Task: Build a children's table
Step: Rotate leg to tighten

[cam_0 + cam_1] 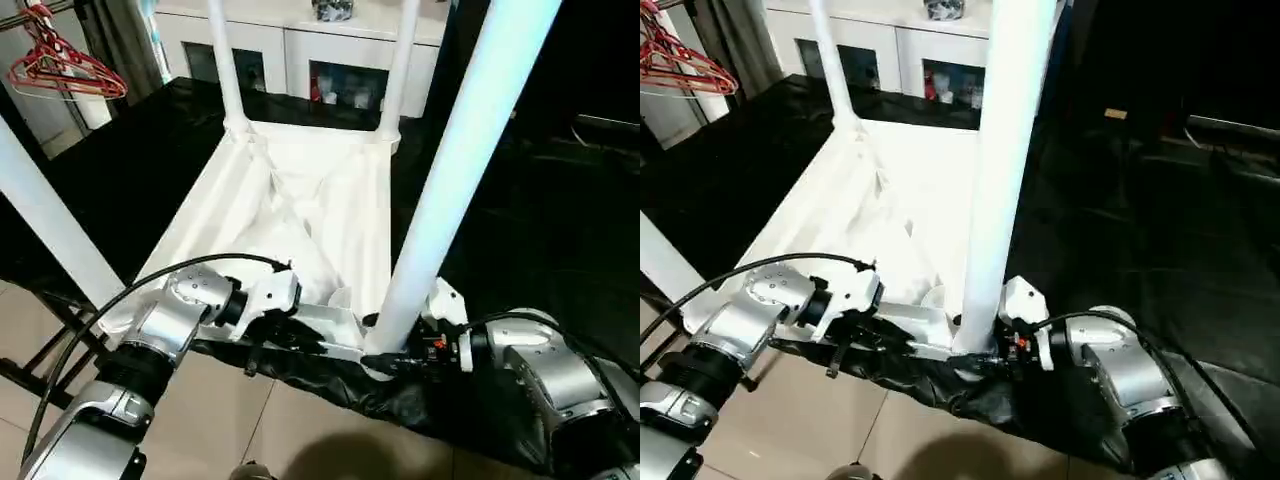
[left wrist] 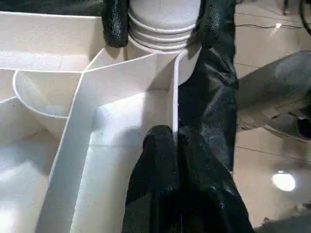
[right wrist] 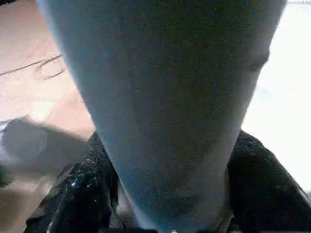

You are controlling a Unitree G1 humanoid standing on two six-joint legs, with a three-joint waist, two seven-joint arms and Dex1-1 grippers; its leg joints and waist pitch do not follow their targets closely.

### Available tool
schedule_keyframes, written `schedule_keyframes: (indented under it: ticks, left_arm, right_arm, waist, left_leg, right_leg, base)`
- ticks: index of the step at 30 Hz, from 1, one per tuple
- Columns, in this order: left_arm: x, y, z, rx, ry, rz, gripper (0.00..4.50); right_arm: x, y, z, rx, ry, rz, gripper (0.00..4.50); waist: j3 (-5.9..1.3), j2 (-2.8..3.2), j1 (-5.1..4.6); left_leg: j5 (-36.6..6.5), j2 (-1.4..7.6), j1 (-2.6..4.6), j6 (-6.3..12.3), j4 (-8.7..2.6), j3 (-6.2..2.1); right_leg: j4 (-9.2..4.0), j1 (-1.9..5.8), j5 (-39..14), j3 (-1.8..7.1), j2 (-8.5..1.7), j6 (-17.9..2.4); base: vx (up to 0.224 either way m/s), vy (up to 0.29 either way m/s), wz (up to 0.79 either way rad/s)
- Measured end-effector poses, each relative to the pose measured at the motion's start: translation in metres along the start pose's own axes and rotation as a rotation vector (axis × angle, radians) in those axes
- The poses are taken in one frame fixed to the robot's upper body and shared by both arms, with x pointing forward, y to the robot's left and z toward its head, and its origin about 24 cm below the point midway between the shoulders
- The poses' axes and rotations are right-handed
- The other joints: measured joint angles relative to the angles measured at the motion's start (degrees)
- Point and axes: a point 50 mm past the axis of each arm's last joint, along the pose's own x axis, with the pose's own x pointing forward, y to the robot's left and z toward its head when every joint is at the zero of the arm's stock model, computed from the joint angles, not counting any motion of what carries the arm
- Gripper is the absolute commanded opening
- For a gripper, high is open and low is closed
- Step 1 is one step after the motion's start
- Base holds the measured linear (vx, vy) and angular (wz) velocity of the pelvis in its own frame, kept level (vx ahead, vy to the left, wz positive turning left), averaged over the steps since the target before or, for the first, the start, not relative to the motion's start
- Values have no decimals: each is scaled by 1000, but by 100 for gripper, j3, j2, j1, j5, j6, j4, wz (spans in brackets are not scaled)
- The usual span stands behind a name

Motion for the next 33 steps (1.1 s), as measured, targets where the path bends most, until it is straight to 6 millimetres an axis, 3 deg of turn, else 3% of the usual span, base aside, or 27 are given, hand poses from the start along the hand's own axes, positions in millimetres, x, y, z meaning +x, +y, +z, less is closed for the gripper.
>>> schedule_keyframes:
  ticks: [7, 15, 18, 22, 23, 24, 26, 29, 33]
  left_arm:
    - [6, 16, 3, -35, 7, 225, 0]
    - [32, 30, 13, -73, 13, 440, 0]
    - [44, 33, 18, -80, 13, 509, 0]
    - [49, 33, 21, -77, 8, 526, 0]
    - [49, 33, 21, -77, 7, 525, 0]
    - [49, 33, 21, -76, 6, 524, 0]
    - [50, 33, 22, -67, 5, 516, 0]
    - [49, 32, 22, -56, 4, 502, 0]
    - [43, 31, 20, -28, 10, 462, 0]
  right_arm:
    - [20, -24, -3, 105, -98, -389, 263]
    - [46, -50, 5, 217, -137, -804, 263]
    - [52, -57, 8, 246, -134, -932, 263]
    - [52, -58, 8, 232, -135, -968, 263]
    - [52, -58, 9, 224, -139, -969, 319]
    - [51, -58, 9, 220, -141, -969, 333]
    - [50, -56, 7, 211, -146, -953, 333]
    - [45, -55, 5, 198, -150, -913, 378]
    - [35, -52, 4, 178, -159, -787, 386]
  waist:
    - [14, -69, -222]
    - [-5, -43, -285]
    - [-17, -22, -267]
    - [-26, 30, -238]
    - [-24, 42, -237]
    - [-23, 50, -237]
    - [-22, 53, -229]
    - [-20, 55, -214]
    - [-17, 66, -217]
  left_leg:
    - [3, -2, 17, -6, -20, -11]
    - [4, -17, 17, -7, -25, -10]
    - [4, -28, 15, -6, -28, -8]
    - [3, -42, 10, -6, -27, -8]
    - [3, -46, 9, -5, -26, -8]
    - [3, -50, 8, -5, -27, -8]
    - [3, -60, 6, -5, -28, -12]
    - [3, -59, 3, -4, -28, -12]
    - [3, -58, 0, -3, -30, -14]
  right_leg:
    - [1, -2, 19, -1, 5, 17]
    - [-7, 0, 20, 9, -1, 18]
    - [-11, 3, 17, 12, -9, 23]
    - [-13, 5, 16, 16, -17, 24]
    - [-13, 4, 15, 17, -18, 25]
    - [-14, 4, 15, 17, -19, 25]
    - [-14, 4, 14, 15, -19, 27]
    - [-19, 4, 13, 15, -19, 29]
    - [-20, 1, 10, 15, -15, 32]
  base:
    - [0, 0, 0]
    - [0, 0, 0]
    - [0, 0, 0]
    - [0, 0, 0]
    - [0, 0, 0]
    - [0, 0, 0]
    - [0, 0, 0]
    - [0, 0, 0]
    - [0, 0, 0]
